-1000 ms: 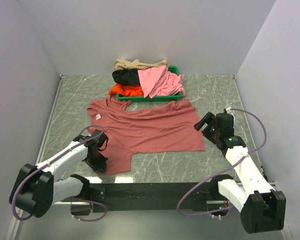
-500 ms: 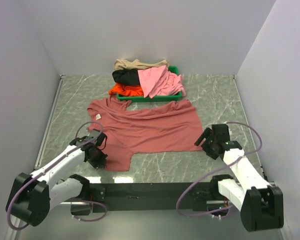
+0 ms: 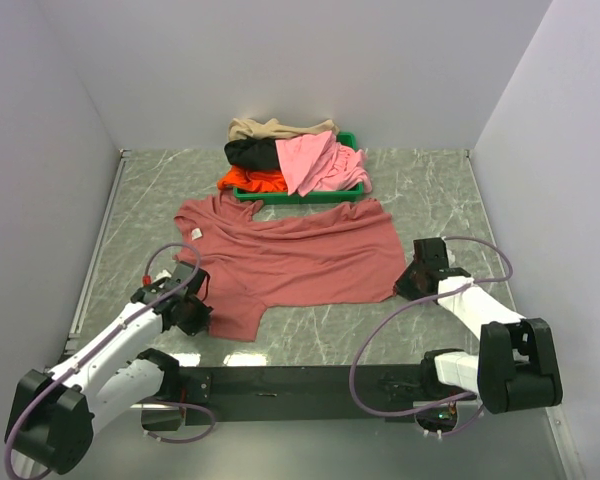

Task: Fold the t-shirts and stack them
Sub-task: Flatten the tshirt out

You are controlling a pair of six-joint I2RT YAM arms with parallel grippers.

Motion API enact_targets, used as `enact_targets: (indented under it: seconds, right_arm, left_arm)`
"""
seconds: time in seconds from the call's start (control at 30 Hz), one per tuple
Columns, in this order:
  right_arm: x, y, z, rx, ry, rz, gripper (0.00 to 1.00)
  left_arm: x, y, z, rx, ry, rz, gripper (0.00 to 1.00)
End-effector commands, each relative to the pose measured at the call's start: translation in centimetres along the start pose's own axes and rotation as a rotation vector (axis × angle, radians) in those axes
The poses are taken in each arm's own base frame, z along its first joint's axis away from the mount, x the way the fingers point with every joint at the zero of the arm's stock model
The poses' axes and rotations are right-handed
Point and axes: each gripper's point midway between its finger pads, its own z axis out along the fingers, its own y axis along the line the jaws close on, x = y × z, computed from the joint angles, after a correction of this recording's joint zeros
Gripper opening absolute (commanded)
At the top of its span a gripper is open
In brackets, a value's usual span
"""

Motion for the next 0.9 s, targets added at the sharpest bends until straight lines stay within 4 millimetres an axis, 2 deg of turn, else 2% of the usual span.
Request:
enact_targets:
  seconds: [0.0,0.13,0.17,0.2,0.3,0.4,0.43,0.5,0.53,0.6,0.63,0.67,0.7,0.73,0.77,0.8,0.83,0.87]
  right_arm:
    - [-0.5,0.3,0.1,0.001,-0.030,-0.012,0.15]
    - [-1.3,1.2,-0.7,-0.041,-0.068,-0.031,0.11]
    - [-1.6,1.4,-0.9,-0.050,-0.076,-0.035,0.10]
    - [-1.9,1.8,-1.2,-0.068,-0.090,-0.046,0.05]
    - [-2.9,2.7,-2.1,-0.127,-0.148,-0.046,0.01]
    - [-4.3,3.7,-3.9,-0.187,-0.232,-0.048,0.00]
    - [-5.1,4.3,-5.2,-0.223,-0.279,-0.045,0.00]
    - [-6.6,5.1,-7.1,-0.258,-0.349,-0.039,0.00]
    - [-7.5,5.8,-9.0,-0.305,-0.407,-0.035,0.00]
    - [-9.5,6.8,-13.0,-0.370,-0.519,-0.020,0.00]
    - [-10.2,7.1,-14.6,-0.391,-0.561,-0.015,0.00]
    - [-11.3,7.8,-17.1,-0.433,-0.616,-0.005,0.00]
    - [-11.7,7.7,-18.7,-0.437,-0.650,-0.004,0.00]
    - [-12.2,7.9,-21.0,-0.475,-0.699,0.002,0.00]
    - [-13.1,8.5,-24.3,-0.523,-0.754,0.008,0.00]
    - [-13.3,8.0,-25.9,-0.513,-0.788,0.007,0.00]
    - [-13.6,8.0,-27.6,-0.525,-0.819,0.008,0.00]
    - [-14.4,8.1,-31.0,-0.557,-0.877,0.019,0.00]
  left_arm:
    - [-1.4,-0.6,-1.1,0.002,-0.059,-0.059,0.01]
    - [-2.4,-4.1,-2.3,0.195,-0.104,-0.003,0.00]
    - [-3.0,-6.5,-3.1,0.312,-0.130,0.002,0.00]
    - [-3.2,-7.4,-3.7,0.373,-0.141,0.010,0.00]
    - [-4.8,-8.5,-5.2,0.488,-0.224,-0.092,0.00]
    - [-7.2,-8.9,-6.8,0.563,-0.364,-0.116,0.01]
    - [-8.2,-9.6,-8.8,0.612,-0.412,-0.106,0.00]
    - [-9.3,-10.3,-11.0,0.630,-0.468,-0.061,0.01]
    - [-10.5,-10.8,-13.3,0.634,-0.511,-0.062,0.00]
    - [-11.8,-11.0,-15.4,0.609,-0.557,-0.049,0.00]
    - [-12.6,-11.6,-17.6,0.602,-0.572,-0.038,0.00]
    - [-13.1,-11.9,-18.9,0.600,-0.589,-0.031,0.00]
    - [-13.6,-12.1,-20.0,0.596,-0.602,-0.017,0.00]
    - [-14.2,-12.8,-22.5,0.626,-0.619,-0.014,0.00]
    - [-14.5,-13.0,-23.7,0.640,-0.632,-0.008,0.00]
    - [-14.8,-13.2,-25.0,0.655,-0.648,0.000,0.00]
    - [-15.5,-13.6,-28.0,0.708,-0.677,-0.008,0.00]
    - [-15.7,-13.7,-29.4,0.731,-0.692,-0.001,0.00]
